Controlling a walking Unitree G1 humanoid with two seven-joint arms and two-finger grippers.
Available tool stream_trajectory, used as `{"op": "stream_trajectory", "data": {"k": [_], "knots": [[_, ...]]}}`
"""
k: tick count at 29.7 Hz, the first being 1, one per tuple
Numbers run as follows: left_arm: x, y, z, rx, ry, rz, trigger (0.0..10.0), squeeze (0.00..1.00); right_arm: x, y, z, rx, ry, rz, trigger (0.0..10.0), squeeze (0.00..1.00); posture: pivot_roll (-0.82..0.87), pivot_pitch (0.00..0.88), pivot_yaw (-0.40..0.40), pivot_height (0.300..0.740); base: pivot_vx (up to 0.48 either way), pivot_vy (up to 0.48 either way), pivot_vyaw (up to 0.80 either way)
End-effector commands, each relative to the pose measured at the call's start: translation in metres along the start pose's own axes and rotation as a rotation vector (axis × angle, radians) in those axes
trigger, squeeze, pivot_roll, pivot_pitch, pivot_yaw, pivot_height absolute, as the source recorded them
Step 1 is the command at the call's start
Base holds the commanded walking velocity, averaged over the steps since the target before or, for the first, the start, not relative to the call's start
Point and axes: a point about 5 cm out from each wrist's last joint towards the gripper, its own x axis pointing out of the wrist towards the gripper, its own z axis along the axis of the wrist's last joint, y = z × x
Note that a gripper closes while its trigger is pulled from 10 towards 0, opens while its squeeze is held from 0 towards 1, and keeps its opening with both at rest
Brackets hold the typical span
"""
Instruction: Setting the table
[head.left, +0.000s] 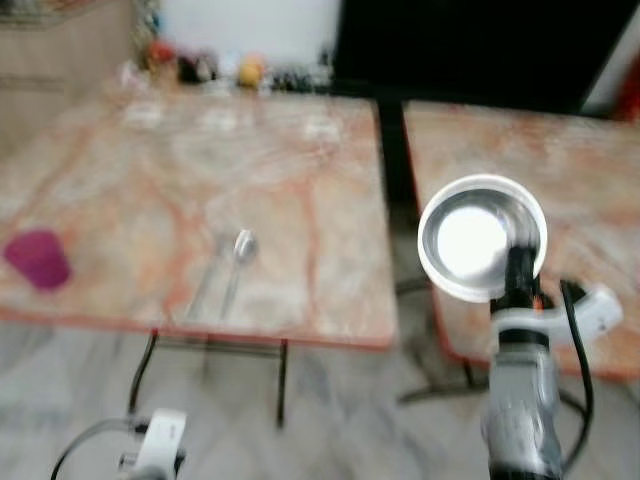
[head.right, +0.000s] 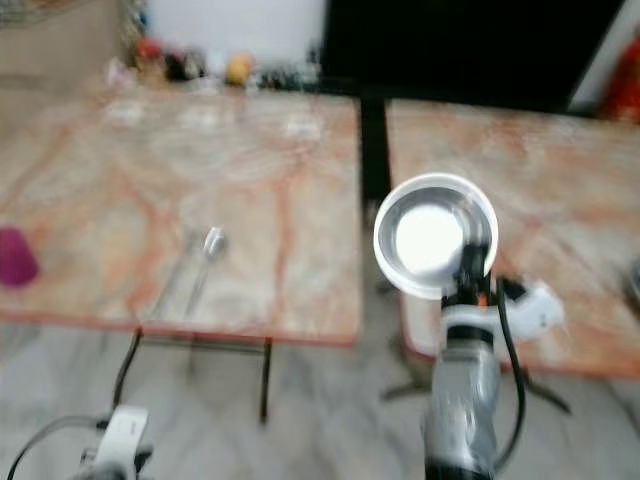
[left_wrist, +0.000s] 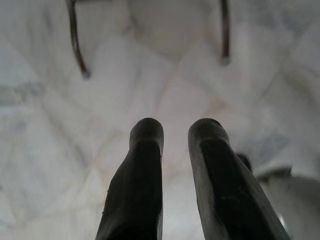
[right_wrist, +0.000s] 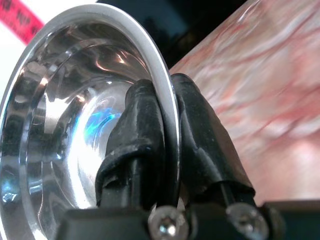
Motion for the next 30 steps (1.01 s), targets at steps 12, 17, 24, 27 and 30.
{"op": "stream_trajectory", "data": {"k": [12, 17, 24, 27, 30], "knots": [[-0.001, -0.0077, -0.0064, 0.008, 0.02, -0.023, 10.0, 0.0, -0.0071, 0.0013, -0.0077, 0.024, 0.005, -0.028, 10.0, 0.0, 0.14, 0.001, -0.028, 0.74, 0.0, -0.469, 0.0], [-0.0009, -0.0076, -0.0061, 0.01, 0.019, -0.023, 10.0, 0.0, -0.0074, 0.0013, -0.0085, 0.027, 0.002, -0.029, 10.0, 0.0, 0.15, 0.0, -0.024, 0.74, 0.0, -0.469, 0.0], [-0.0012, -0.004, -0.0066, 0.011, 0.022, -0.017, 10.0, 0.0, -0.0078, 0.0015, -0.0112, 0.035, 0.004, -0.035, 10.0, 0.0, 0.15, 0.0, -0.018, 0.74, 0.0, -0.469, 0.0], [-0.0014, -0.0031, -0.0082, 0.009, 0.033, -0.009, 10.0, 0.0, -0.0079, -0.0001, -0.0094, 0.033, -0.001, -0.041, 10.0, 0.0, 0.15, 0.0, -0.018, 0.74, 0.0, -0.414, 0.0], [-0.0012, -0.0049, -0.0078, 0.021, 0.036, -0.018, 10.0, 0.0, -0.0077, -0.002, -0.008, 0.029, -0.005, -0.046, 10.0, 0.0, 0.15, 0.0, -0.018, 0.74, 0.0, -0.129, 0.0]]}}
